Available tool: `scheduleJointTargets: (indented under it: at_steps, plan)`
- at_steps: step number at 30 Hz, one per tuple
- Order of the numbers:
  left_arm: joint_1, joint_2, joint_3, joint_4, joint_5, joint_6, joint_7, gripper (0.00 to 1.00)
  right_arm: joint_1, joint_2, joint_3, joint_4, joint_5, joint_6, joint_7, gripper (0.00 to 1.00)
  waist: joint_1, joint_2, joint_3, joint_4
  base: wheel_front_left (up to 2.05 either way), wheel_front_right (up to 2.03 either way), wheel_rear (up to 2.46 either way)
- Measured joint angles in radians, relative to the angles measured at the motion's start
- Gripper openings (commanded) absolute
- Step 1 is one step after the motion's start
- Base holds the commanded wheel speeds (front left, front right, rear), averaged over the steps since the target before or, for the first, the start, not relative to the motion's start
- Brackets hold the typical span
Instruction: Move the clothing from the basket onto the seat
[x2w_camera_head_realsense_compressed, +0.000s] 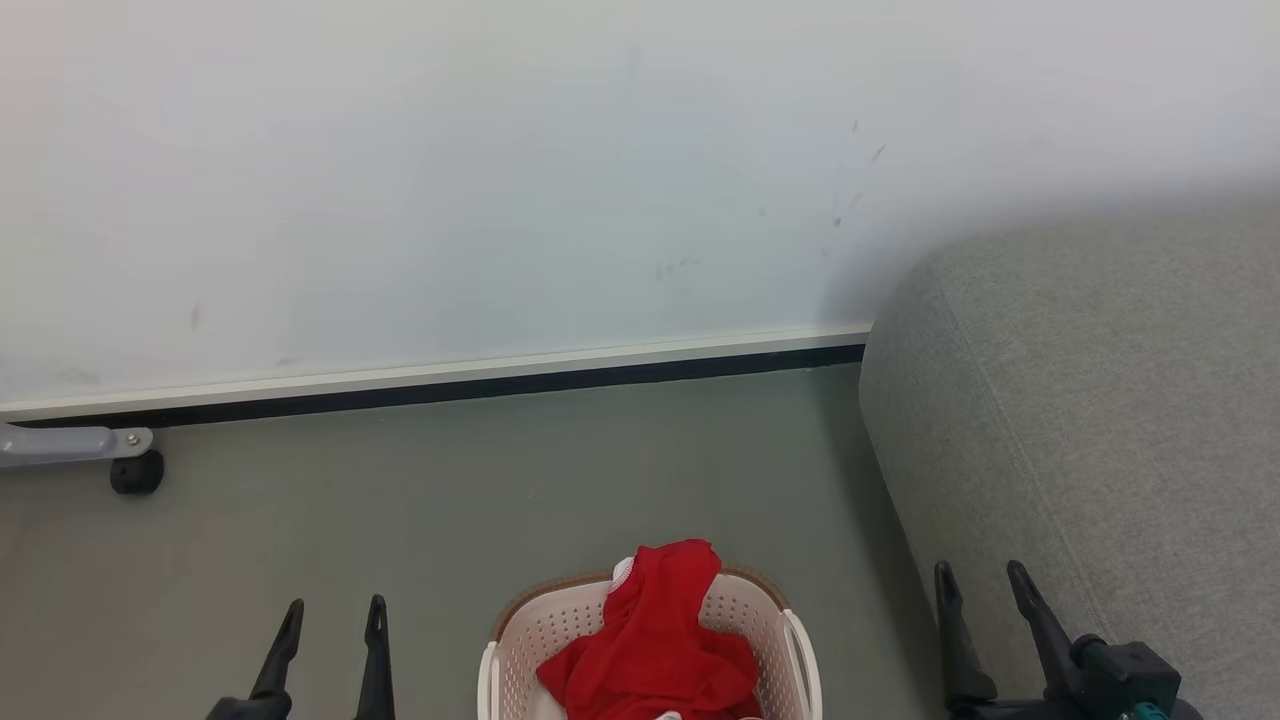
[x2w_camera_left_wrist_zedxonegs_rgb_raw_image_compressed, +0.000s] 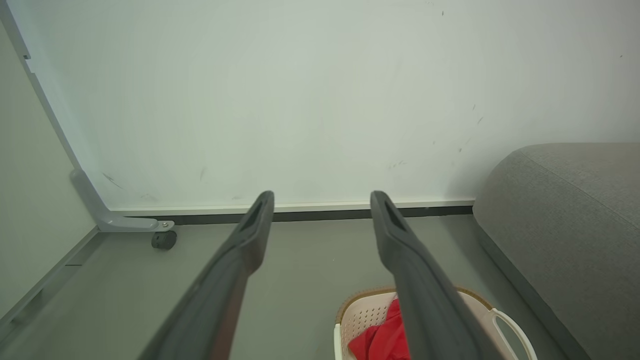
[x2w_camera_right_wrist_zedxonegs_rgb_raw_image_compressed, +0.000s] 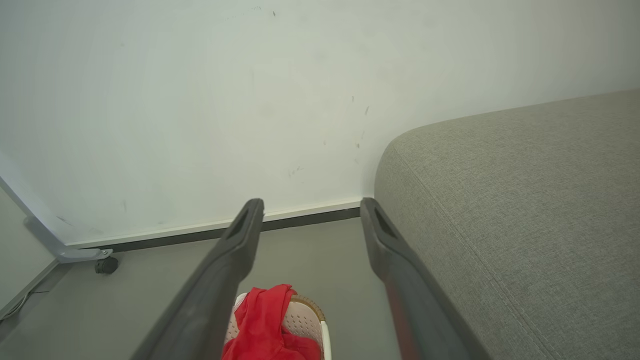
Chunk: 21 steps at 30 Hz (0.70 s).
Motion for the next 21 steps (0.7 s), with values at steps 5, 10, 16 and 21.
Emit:
scheduleJointTargets:
  at_steps: [5, 10, 16, 21]
  plan:
    - [0.0, -0.005, 0.002, 0.001, 0.0, -0.001, 0.0, 1.0, 0.0, -0.001, 0.0, 0.001, 0.0, 0.0, 0.0, 1.0, 0.0, 0.0, 0.001, -0.001, 0.0, 0.0, 0.0]
    - [0.0, -0.007, 0.009, 0.004, 0.0, -0.002, 0.0, 1.0, 0.0, -0.001, 0.0, 0.002, 0.0, 0.0, 0.0, 1.0, 0.0, 0.0, 0.002, -0.002, 0.0, 0.0, 0.0]
    - [0.0, -0.011, 0.018, 0.008, 0.0, -0.009, 0.0, 1.0, 0.0, -0.002, 0.0, 0.002, 0.0, 0.0, 0.0, 1.0, 0.0, 0.0, 0.004, -0.003, 0.0, 0.0, 0.0]
    - [0.0, -0.011, 0.022, 0.01, 0.0, -0.009, 0.0, 1.0, 0.0, -0.002, 0.001, 0.002, 0.0, 0.0, 0.0, 1.0, 0.0, 0.0, 0.007, -0.004, 0.0, 0.0, 0.0]
